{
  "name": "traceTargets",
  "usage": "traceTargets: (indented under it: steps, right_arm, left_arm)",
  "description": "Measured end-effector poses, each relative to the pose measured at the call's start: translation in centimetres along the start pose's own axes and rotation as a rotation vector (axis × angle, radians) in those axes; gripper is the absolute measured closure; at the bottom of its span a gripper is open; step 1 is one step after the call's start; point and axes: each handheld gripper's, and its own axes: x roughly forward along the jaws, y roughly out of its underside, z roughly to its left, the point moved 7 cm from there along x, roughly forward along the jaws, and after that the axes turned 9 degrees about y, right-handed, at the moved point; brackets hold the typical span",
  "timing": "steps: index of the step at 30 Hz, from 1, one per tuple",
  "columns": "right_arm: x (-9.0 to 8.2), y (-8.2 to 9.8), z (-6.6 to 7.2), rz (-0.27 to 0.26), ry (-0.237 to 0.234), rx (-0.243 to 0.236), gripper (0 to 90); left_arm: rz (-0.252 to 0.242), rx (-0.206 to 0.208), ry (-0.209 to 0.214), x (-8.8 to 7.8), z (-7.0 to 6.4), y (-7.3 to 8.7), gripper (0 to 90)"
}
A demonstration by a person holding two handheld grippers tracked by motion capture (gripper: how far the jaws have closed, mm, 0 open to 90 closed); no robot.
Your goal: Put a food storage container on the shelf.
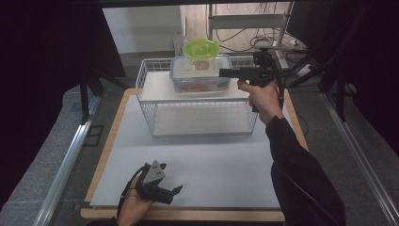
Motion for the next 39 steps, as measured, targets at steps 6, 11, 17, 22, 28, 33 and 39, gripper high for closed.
traceTargets:
  steps: [6,11,17,22,28,33,39]
  right_arm:
    - [-0.8,1.9,-0.6,0.006,0.025,-0.056,28.8]
    - [-1.3,3.1,-0.6,0.017,0.035,-0.091,26.5]
    - [-1.6,4.3,-0.8,0.026,0.041,-0.106,23.2]
    - [-1.9,5.0,-1.0,0.029,0.048,-0.12,20.5]
    - [-2.4,6.1,-1.1,0.034,0.066,-0.162,16.3]
    - [-2.7,7.0,-1.0,0.032,0.086,-0.199,13.7]
    - [-2.9,8.2,-0.7,0.033,0.099,-0.242,10.7]
  left_arm:
    - [0.002,0.001,0.0,0.1,0.0,0.0,4.6]
    - [0.003,0.001,0.002,0.1,-0.1,0.0,4.6]
    - [0.006,0.001,0.001,0.1,0.0,0.0,4.6]
    - [0.006,0.0,0.003,0.1,-0.1,0.1,4.6]
    - [-0.004,-0.006,0.011,0.0,0.0,0.0,4.4]
    - [-0.014,-0.01,0.015,0.0,0.0,-0.1,4.2]
    - [-0.019,-0.014,0.016,0.0,0.0,0.0,4.0]
